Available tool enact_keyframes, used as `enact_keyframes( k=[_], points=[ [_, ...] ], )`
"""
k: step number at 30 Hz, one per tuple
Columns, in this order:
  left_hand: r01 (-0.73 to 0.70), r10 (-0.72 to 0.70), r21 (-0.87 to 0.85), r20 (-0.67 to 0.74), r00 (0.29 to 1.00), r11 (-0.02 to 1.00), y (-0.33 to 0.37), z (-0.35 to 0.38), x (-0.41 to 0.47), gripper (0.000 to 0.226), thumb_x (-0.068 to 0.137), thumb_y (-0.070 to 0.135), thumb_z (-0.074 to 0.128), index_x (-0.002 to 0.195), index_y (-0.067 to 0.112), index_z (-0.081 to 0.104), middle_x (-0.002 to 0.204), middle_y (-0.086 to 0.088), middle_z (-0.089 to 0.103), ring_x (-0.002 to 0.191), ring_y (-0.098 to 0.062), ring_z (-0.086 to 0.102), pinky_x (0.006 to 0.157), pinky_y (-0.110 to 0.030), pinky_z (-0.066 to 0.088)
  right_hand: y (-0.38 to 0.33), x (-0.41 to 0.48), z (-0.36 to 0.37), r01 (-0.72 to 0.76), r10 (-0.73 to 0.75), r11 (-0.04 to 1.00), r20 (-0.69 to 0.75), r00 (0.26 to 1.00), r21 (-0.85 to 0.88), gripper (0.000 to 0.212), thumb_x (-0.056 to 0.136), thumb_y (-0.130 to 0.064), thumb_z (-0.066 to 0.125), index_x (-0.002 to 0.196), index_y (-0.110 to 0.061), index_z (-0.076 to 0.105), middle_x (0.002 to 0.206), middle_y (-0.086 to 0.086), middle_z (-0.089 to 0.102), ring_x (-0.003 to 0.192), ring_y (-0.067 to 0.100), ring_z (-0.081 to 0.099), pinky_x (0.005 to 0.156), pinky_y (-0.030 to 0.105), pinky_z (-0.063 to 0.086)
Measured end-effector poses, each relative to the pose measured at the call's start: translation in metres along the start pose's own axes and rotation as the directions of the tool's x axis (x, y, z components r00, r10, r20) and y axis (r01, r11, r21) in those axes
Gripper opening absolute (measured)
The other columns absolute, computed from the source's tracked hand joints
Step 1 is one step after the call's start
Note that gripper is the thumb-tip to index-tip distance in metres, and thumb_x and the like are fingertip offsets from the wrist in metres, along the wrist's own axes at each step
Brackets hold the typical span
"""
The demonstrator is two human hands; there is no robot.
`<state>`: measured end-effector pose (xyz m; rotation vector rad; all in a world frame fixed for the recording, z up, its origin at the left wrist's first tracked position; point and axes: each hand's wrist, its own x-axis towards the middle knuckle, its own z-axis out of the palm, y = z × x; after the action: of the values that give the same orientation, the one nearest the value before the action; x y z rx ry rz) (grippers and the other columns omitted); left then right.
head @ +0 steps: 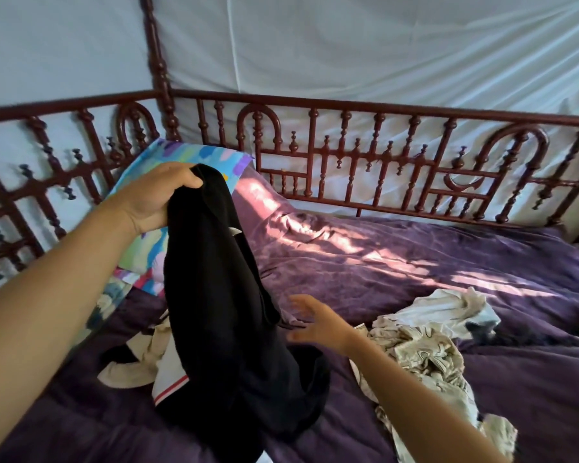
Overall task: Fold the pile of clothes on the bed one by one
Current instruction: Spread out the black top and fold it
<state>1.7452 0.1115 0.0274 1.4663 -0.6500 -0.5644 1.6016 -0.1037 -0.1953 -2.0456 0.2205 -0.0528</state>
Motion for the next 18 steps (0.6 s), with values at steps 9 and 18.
enact_keyframes(
  k=[9,18],
  points=[
    [-0.052,0.052,0.060,-0.002,0.999,0.997,0.025,-0.012,-0.023,0.031,0.066,0.009,0.046,0.045,0.018,0.068,0.054,0.004,0.065,0.051,-0.005,0.063,0.050,-0.014,0.051,-0.055,0.011,-0.019,-0.050,0.188,0.907,-0.295,0.937,0.418,0.019,0.088,0.007,0.053,0.081,-0.006,0.064,0.055,-0.011,0.062,0.053,-0.002,0.054,0.060,0.013,0.046],
    [-0.186,0.349,0.505,-0.250,0.903,0.843,0.075,-0.031,-0.010,0.007,0.088,0.022,0.063,0.085,0.016,0.067,0.058,0.013,0.065,0.053,0.005,0.057,0.060,-0.011,0.048,-0.196,-0.022,-0.166,0.344,-0.023,0.906,-0.783,0.622,0.247,0.036,0.091,-0.014,0.057,0.056,-0.018,0.048,0.037,-0.016,0.043,0.039,-0.003,0.039,0.044,0.015,0.034]
  ],
)
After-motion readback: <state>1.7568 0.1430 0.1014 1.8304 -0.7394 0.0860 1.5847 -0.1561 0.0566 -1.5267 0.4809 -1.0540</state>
